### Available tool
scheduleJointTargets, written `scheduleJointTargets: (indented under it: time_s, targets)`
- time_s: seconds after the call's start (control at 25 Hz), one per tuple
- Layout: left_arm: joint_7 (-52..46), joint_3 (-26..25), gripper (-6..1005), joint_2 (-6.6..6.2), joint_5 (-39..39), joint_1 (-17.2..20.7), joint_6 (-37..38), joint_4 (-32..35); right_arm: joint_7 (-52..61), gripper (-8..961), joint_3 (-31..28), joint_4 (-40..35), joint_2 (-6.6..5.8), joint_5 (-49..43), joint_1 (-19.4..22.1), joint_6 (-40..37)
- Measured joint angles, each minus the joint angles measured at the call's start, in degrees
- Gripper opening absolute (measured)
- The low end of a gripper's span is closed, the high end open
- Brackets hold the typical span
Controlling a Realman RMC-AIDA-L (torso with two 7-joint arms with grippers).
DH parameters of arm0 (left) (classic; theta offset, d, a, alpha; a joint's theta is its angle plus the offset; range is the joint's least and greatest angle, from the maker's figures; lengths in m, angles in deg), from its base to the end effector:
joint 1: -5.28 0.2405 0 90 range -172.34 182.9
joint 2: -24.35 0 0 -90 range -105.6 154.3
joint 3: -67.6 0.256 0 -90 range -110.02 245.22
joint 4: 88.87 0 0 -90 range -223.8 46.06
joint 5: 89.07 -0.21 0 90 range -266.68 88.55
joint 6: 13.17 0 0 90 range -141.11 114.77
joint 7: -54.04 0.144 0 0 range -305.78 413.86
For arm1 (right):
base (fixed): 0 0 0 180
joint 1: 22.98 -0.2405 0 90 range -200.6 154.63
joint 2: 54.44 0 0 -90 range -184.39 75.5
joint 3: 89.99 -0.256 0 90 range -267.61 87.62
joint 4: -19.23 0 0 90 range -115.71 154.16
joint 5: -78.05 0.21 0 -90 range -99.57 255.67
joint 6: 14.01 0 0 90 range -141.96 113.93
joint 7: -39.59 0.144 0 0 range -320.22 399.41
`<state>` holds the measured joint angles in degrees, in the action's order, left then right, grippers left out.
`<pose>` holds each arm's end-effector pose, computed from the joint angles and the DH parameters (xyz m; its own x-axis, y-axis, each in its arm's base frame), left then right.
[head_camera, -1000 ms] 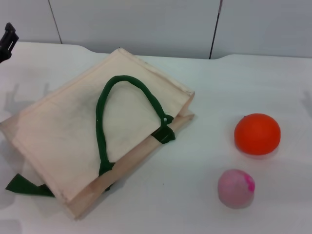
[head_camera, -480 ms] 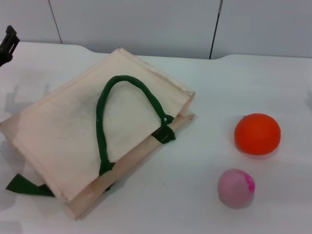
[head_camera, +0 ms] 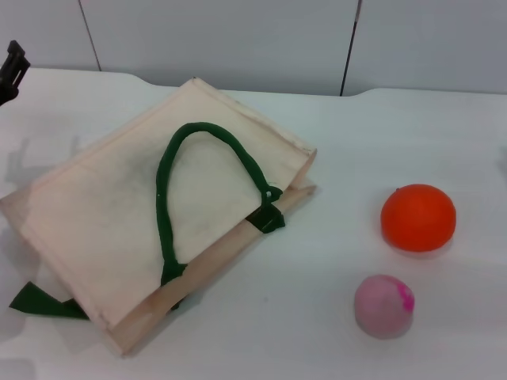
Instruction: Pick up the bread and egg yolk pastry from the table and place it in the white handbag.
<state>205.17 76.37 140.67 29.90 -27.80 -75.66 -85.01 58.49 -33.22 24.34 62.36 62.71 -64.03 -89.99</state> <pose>-0.3526 0.3761 0.0624 0.5245 -0.0973 0.8458 0.8514 0.0511 -0.5220 0.2800 0.3953 0.0371 0.5754 0.2545 -0.7773 -0.7694 -0.1538 -0.6199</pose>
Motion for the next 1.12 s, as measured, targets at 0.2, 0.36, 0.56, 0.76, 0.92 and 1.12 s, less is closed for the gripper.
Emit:
scheduleJointTargets:
  time_s: [0.2, 0.36, 0.56, 0.76, 0.92, 1.12]
  targets:
    - [0.03, -0.06, 866, -0.03, 2.3, 0.15, -0.18, 0.19, 0.08, 888, 0.0, 0.08, 0.0, 0.03, 0.02, -0.06]
    - [0.1, -0.07, 866, -0.05, 2.62, 0.54, -1.72, 0.32, 0.51, 888, 0.04, 0.11, 0.0, -0.16, -0.06, -0.17]
    - [0.11, -0.07, 866, -0.25, 3.06, 1.51, -6.53, 0.52, 1.67, 888, 0.1, -0.02, -0.1, -0.24, -0.11, 0.12]
    - [0.11, -0.07, 865, -0.13, 4.03, 2.57, -8.55, 0.53, 1.73, 888, 0.07, 0.0, -0.16, 0.1, 0.82, 0.25]
    - [0.1, 0.06, 865, -0.14, 4.12, 2.94, -9.57, 0.33, 1.94, 888, -1.14, -0.12, -0.18, 0.35, 1.24, 0.26]
    - [0.07, 0.4, 865, -0.19, 4.0, 2.73, -11.83, 0.28, 2.16, 888, -2.36, -0.19, -0.25, 0.41, 1.57, 0.19]
